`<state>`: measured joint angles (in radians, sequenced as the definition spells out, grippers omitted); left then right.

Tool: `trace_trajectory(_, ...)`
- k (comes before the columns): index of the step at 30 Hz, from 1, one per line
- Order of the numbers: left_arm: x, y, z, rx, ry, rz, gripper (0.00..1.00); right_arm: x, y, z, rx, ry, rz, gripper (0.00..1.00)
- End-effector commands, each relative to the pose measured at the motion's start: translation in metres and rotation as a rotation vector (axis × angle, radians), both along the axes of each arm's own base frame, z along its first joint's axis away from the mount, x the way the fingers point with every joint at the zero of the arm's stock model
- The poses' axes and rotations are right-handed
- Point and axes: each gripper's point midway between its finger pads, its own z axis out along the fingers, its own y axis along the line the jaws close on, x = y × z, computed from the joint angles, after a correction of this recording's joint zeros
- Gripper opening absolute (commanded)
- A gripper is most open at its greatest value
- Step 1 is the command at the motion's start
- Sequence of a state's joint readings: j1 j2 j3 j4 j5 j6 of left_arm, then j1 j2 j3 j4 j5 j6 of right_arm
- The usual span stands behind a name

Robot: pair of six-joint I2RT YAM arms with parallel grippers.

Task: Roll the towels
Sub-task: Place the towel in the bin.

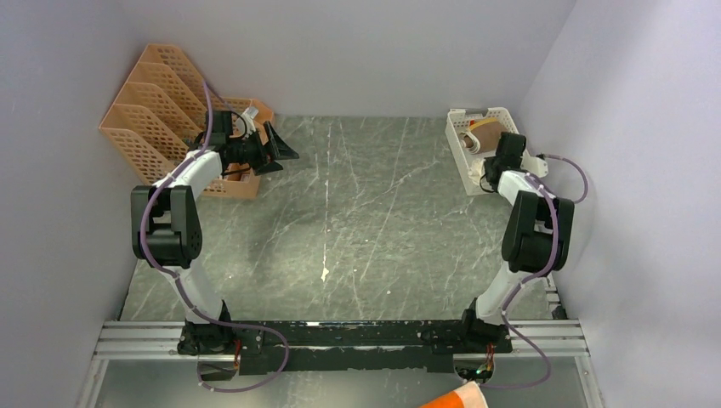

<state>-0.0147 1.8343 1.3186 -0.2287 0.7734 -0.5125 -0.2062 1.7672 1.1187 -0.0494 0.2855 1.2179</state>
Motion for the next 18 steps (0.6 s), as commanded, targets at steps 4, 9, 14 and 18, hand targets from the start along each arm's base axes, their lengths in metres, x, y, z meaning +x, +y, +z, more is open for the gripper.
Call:
trace_trajectory(4, 0.002, 0.0, 0.003, -0.019, -0.019, -0.026, 0.99, 0.043, -0.027, 0.004, -0.035, -0.103, -0.074, 0.0)
trace_trajectory(9, 0.003, 0.001, -0.003, -0.012, -0.009, -0.025, 0.99, 0.06, -0.029, -0.008, -0.047, -0.095, -0.051, 0.14)
trace_trajectory(14, 0.004, 0.001, -0.006, -0.007, -0.001, -0.026, 0.99, 0.058, -0.032, -0.005, -0.039, -0.033, -0.083, 0.31)
trace_trajectory(18, 0.004, 0.001, -0.003, -0.009, -0.005, -0.028, 0.99, 0.047, -0.034, 0.01, -0.088, 0.072, -0.13, 0.99)
